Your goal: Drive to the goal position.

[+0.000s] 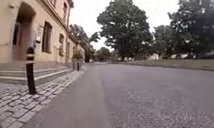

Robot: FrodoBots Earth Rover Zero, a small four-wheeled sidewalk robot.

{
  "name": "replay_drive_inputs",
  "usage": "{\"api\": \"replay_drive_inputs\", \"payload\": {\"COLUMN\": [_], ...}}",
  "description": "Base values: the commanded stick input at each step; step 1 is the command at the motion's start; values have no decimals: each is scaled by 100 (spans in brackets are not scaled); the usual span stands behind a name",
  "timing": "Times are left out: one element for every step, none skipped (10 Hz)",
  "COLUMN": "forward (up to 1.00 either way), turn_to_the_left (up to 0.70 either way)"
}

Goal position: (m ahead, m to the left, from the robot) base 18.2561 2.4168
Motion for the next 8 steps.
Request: {"api": "replay_drive_inputs", "payload": {"forward": [70,70,70,70,70,70,70,70], "turn_to_the_left": [4,4,4,4,4,15,37,39]}}
